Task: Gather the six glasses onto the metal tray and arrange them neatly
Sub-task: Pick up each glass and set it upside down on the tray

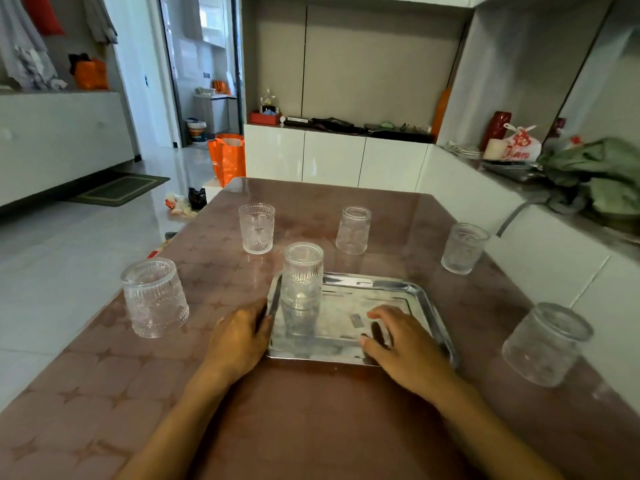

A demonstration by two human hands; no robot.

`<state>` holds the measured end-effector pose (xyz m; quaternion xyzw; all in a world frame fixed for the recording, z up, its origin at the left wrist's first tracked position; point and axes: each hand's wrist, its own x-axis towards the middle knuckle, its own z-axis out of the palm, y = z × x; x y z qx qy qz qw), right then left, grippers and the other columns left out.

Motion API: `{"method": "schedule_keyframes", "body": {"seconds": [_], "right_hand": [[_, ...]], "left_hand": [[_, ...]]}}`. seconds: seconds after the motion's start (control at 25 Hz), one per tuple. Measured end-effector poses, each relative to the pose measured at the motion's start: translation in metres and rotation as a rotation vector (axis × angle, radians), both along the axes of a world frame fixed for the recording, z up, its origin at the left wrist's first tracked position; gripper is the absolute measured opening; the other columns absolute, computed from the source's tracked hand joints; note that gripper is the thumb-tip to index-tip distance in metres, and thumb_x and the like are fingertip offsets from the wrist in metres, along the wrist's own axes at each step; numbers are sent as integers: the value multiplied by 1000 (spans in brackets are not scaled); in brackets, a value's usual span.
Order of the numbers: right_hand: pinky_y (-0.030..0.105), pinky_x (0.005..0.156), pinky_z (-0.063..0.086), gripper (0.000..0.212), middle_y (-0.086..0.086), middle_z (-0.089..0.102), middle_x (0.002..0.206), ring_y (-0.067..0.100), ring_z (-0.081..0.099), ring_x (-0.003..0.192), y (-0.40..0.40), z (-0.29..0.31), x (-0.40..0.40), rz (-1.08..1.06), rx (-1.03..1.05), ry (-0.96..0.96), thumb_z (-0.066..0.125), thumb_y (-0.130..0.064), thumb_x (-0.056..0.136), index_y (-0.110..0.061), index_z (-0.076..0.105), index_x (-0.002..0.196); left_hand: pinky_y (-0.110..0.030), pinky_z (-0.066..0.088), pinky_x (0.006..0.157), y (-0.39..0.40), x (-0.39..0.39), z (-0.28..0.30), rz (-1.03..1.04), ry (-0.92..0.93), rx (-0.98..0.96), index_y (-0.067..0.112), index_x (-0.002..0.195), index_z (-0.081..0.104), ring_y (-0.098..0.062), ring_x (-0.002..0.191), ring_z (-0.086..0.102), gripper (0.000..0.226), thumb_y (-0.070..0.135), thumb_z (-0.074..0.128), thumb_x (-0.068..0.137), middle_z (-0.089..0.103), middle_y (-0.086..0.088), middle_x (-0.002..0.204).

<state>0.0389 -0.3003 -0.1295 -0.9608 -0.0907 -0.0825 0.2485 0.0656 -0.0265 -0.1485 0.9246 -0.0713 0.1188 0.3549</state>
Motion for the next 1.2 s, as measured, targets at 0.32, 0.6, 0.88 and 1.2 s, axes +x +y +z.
{"method": "schedule_keyframes", "body": {"seconds": [0.32, 0.6, 0.88, 1.2], "right_hand": [[28, 74, 47, 18, -8, 65, 97, 9, 58, 86, -9, -7, -12, 37, -163, -129, 50, -44, 98, -29, 60, 96], [40, 87, 49, 30, 0, 71, 104, 24, 63, 100, -12, -10, -11, -38, -147, -160, 52, -44, 94, -22, 69, 104], [47, 95, 48, 17, 9, 70, 110, 31, 61, 109, -8, -6, -26, -67, 48, -278, 69, -16, 90, -10, 70, 106], [29, 98, 47, 73, -15, 56, 140, 11, 56, 124, 32, 22, -49, 370, 716, -31, 77, -49, 80, -42, 39, 143]], "left_hand": [[-47, 56, 81, -5, -32, 26, 146, 24, -14, 12, 100, 68, -33, 89, 67, 22, 30, 59, 92, 72, -13, 98], [-42, 48, 97, 98, -47, 49, 684, -399, -196, 27, 141, 38, -22, 122, 47, 78, 35, 76, 73, 47, -2, 139], [-49, 57, 93, 109, -17, 29, 509, 16, -660, 7, 122, 59, -34, 107, 67, 71, 17, 93, 61, 69, -17, 120], [-25, 54, 76, -11, -77, 81, 101, -298, -171, 37, 112, 64, -5, 90, 66, 67, 61, 81, 52, 72, 18, 99]]}}
